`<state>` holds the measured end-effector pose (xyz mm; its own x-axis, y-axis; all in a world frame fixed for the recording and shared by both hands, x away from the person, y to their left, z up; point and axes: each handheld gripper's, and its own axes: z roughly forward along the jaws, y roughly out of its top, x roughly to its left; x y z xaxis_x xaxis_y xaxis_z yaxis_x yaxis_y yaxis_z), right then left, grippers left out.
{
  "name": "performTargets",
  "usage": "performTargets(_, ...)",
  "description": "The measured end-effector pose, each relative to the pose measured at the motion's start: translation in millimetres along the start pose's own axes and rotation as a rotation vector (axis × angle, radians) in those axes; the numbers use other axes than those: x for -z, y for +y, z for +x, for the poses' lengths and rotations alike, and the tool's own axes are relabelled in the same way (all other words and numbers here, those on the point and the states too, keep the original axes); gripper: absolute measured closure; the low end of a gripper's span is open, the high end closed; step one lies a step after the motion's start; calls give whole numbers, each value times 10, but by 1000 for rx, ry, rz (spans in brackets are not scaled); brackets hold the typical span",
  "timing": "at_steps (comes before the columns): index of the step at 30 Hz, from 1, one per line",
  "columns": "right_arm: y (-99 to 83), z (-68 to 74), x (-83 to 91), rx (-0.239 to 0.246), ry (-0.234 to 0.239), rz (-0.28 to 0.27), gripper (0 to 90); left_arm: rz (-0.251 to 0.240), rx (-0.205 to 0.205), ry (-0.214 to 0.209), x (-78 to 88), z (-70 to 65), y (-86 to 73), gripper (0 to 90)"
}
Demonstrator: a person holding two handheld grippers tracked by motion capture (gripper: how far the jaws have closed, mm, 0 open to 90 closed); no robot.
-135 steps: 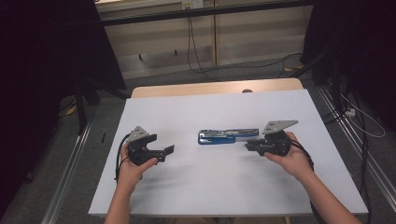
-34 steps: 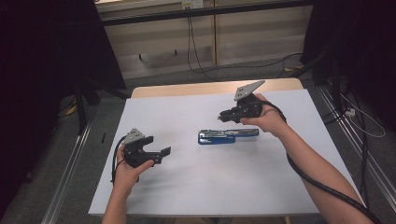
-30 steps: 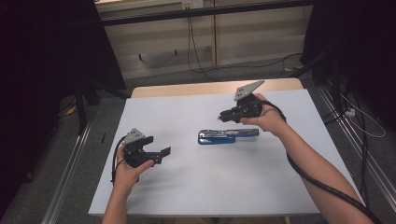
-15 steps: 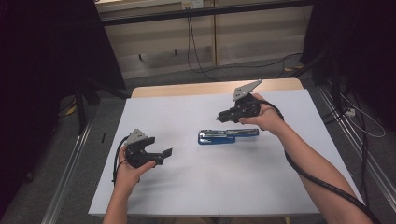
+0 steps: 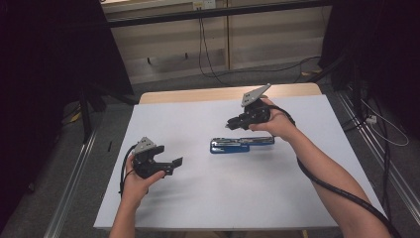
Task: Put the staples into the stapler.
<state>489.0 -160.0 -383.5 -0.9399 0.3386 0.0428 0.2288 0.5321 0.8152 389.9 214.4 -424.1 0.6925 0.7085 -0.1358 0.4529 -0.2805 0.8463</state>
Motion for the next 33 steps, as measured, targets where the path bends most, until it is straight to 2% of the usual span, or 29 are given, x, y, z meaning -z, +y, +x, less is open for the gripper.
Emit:
performTargets(15, 3, -49, -181, 10, 19, 12, 796, 3, 0, 2, 7, 11, -5, 81)
performTargets(33, -7, -76, -285, 24, 37, 23, 797, 14, -1, 2, -13, 4, -15, 82)
